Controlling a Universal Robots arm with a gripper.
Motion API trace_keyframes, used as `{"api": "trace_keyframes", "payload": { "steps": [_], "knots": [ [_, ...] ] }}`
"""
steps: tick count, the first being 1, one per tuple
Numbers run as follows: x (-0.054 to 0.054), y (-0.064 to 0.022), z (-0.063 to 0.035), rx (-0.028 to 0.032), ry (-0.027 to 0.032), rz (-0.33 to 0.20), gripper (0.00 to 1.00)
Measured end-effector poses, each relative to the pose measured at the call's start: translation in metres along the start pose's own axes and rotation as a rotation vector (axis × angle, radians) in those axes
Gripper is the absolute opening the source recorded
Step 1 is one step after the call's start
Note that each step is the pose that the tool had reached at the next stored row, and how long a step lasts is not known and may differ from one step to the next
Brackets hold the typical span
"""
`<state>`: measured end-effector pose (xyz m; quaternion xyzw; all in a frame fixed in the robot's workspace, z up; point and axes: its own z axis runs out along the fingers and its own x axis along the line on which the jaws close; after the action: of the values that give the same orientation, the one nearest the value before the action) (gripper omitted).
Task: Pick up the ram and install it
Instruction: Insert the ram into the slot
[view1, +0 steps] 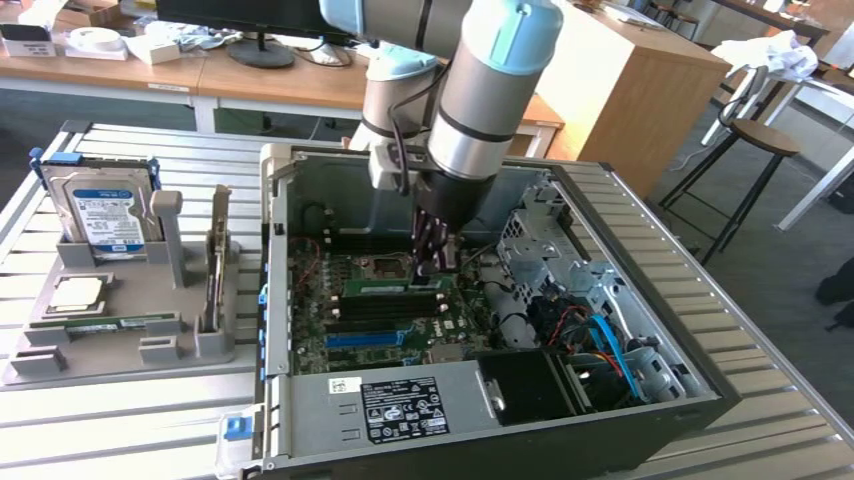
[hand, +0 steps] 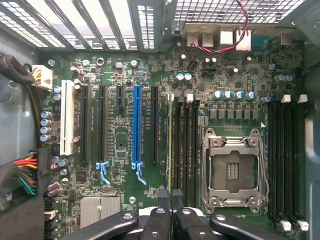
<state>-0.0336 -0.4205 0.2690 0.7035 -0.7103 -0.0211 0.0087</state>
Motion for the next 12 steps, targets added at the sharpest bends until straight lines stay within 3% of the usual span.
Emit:
{"api": "trace_keyframes", "payload": {
  "steps": [12],
  "knots": [
    [0.0001,-0.0003,0.0075,0.0,0.0001,0.0,0.11]
  ]
}}
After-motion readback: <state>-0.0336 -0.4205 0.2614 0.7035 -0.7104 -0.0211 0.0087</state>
